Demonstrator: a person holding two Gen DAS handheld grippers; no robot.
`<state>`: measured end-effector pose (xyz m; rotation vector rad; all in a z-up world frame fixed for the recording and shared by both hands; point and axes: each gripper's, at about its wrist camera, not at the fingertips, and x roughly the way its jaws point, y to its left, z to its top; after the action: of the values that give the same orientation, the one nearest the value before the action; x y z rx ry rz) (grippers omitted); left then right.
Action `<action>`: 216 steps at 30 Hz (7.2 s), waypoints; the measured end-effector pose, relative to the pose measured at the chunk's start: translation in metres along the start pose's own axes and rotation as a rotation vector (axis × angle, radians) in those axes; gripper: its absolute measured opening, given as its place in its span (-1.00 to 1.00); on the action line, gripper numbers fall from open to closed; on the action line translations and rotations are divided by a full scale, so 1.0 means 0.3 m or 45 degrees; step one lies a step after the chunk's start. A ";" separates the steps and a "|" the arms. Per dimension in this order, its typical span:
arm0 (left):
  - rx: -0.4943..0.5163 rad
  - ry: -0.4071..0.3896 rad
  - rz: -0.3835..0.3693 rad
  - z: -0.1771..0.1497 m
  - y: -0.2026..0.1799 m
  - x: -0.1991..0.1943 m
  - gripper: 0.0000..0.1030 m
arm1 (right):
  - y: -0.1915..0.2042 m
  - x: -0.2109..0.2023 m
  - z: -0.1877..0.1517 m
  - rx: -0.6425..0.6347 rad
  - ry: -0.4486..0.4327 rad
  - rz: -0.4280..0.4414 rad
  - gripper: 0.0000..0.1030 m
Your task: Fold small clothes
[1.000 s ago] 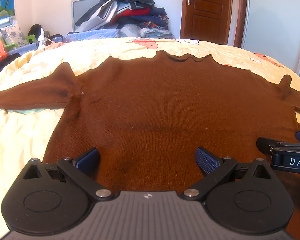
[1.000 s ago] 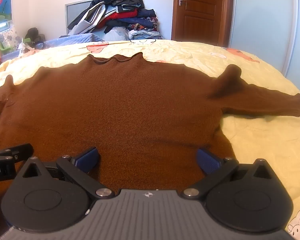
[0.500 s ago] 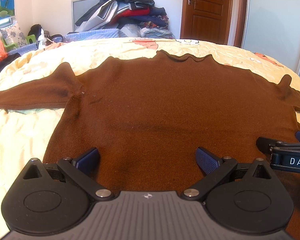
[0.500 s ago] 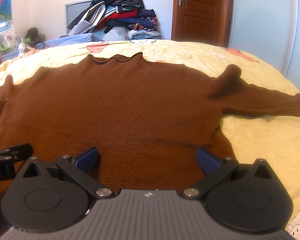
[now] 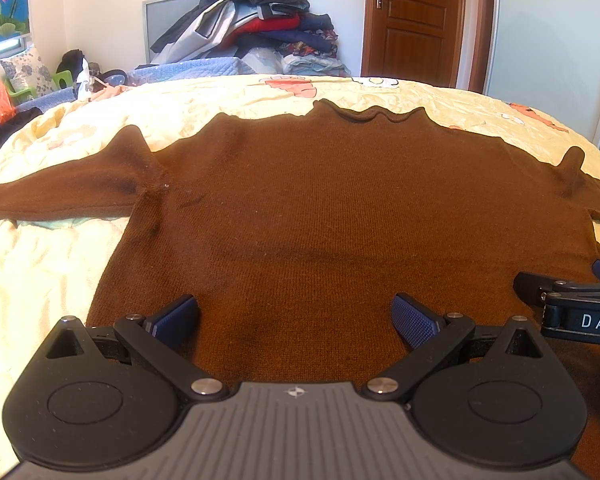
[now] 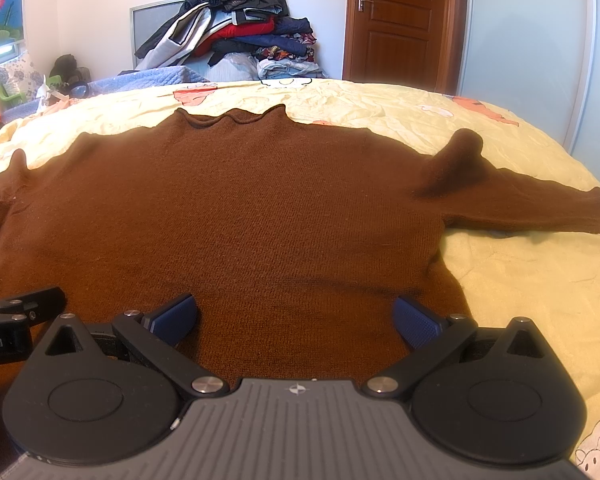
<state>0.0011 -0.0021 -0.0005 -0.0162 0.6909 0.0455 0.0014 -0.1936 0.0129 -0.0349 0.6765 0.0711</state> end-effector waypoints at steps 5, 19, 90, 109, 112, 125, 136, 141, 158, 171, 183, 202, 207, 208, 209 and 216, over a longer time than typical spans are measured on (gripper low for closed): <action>0.001 0.000 0.000 0.000 0.000 0.000 1.00 | -0.001 0.000 0.000 0.000 0.000 0.000 1.00; 0.000 -0.001 0.003 -0.001 0.001 -0.001 1.00 | -0.004 0.000 0.004 0.000 0.000 0.000 1.00; 0.000 -0.001 0.011 -0.004 -0.002 -0.003 1.00 | -0.598 -0.020 0.408 0.676 -0.366 0.594 -0.78; -0.129 0.059 -0.097 0.075 0.004 0.012 1.00 | -0.555 0.077 0.157 0.882 -0.045 0.667 0.62; -0.066 -0.025 0.010 0.163 -0.044 0.038 1.00 | -0.471 0.089 0.108 0.859 -0.004 0.725 0.62; -0.114 0.243 -0.188 0.395 -0.160 0.324 -0.83 | -0.299 0.068 0.005 0.547 -0.078 0.739 0.77; -0.078 0.042 0.073 0.460 0.099 0.208 -0.87 | -0.295 0.074 0.007 0.540 -0.090 0.756 0.85; -0.013 0.147 0.168 0.344 0.141 0.300 -0.87 | -0.283 0.074 0.011 0.507 -0.088 0.761 0.95; -0.099 0.136 -0.079 0.382 0.045 0.338 0.95 | -0.228 0.348 0.423 0.177 0.081 0.402 0.95; -0.024 -0.002 -0.096 0.302 0.061 0.274 1.00 | -0.224 0.287 0.409 -0.012 -0.066 0.162 0.99; -0.663 -0.195 0.171 0.298 0.763 0.028 1.00 | -0.101 0.328 0.281 -0.173 0.013 0.353 1.00; -1.436 -0.222 0.224 0.183 1.434 0.109 -0.08 | -0.084 0.320 0.272 -0.193 0.004 0.316 1.00; -1.305 -0.145 0.330 0.240 1.410 0.131 -0.72 | -0.085 0.324 0.275 -0.180 0.003 0.319 1.00; -1.290 -0.151 0.345 0.252 1.402 0.125 -0.83 | -0.086 0.325 0.276 -0.178 0.003 0.321 1.00; -1.280 -0.161 0.363 0.265 1.388 0.114 -0.87 | -0.085 0.324 0.275 -0.175 0.002 0.321 1.00; -0.671 -0.262 0.374 0.509 0.845 0.010 -0.91 | -0.090 0.319 0.273 -0.147 -0.004 0.335 1.00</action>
<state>0.0886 0.2558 0.1153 -0.4112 0.4556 0.5041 0.1290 -0.2107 0.0170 -0.0567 0.6707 0.3628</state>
